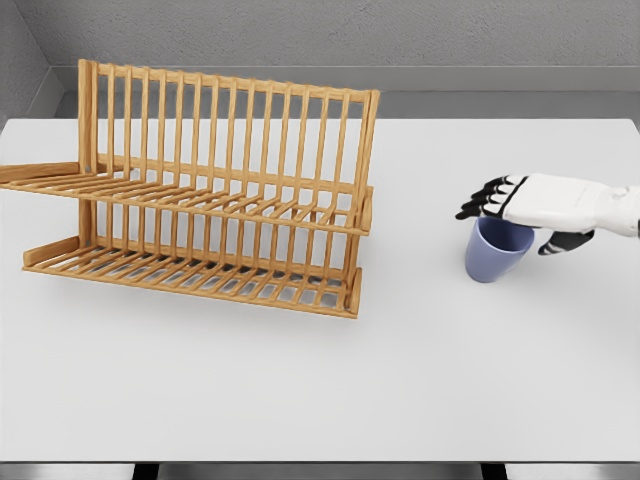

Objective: Right arm put cup on second shelf

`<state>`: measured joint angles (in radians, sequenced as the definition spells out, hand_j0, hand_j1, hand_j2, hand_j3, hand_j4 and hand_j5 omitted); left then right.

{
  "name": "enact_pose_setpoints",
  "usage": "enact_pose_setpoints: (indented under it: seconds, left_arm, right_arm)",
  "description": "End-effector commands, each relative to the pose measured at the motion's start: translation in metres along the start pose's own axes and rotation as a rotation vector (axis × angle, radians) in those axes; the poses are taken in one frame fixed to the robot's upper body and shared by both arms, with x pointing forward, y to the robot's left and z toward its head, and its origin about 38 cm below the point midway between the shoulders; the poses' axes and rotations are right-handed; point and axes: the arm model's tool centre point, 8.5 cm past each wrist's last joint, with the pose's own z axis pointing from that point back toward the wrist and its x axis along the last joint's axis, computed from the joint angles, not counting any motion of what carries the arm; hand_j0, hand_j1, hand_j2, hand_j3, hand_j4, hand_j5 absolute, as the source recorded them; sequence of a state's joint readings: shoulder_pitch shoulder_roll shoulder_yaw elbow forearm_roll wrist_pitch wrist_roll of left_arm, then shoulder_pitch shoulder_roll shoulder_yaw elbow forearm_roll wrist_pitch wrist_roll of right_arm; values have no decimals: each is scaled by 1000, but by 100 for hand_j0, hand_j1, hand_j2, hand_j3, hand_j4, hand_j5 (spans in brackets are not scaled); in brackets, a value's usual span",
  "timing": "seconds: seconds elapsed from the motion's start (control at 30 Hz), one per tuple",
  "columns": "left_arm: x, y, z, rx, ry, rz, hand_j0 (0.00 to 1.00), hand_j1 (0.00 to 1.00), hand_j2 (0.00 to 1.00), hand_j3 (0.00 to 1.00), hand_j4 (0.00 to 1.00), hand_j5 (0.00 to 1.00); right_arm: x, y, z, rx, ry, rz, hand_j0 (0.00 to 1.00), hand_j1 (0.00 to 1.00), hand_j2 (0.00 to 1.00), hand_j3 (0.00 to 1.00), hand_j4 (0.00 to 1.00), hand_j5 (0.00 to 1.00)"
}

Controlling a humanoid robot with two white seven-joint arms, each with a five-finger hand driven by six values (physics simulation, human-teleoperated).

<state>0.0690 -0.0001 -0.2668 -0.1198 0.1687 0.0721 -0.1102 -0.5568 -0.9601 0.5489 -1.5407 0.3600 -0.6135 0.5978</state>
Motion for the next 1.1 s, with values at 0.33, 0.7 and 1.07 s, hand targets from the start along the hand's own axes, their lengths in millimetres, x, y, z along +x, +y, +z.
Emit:
enact_pose_setpoints:
  seconds: [0.33,0.7,1.07]
  left_arm:
    - [0,0,0,0,0,0,100,100,100,100,100,100]
    - [0,0,0,1,0,0,100,100,100,100,100,100]
    - [1,0,0,0,-1,0,100,100,100,100,100,100]
  right_arm:
    - [0,3,-7,3,-9,-15,94,94,94,94,94,94]
    - [2,4,-9,12,-16,-13,70,70,70,70,70,70]
    - [-2,-14,-3,-18,-3,15,70,70,70,70,70,70]
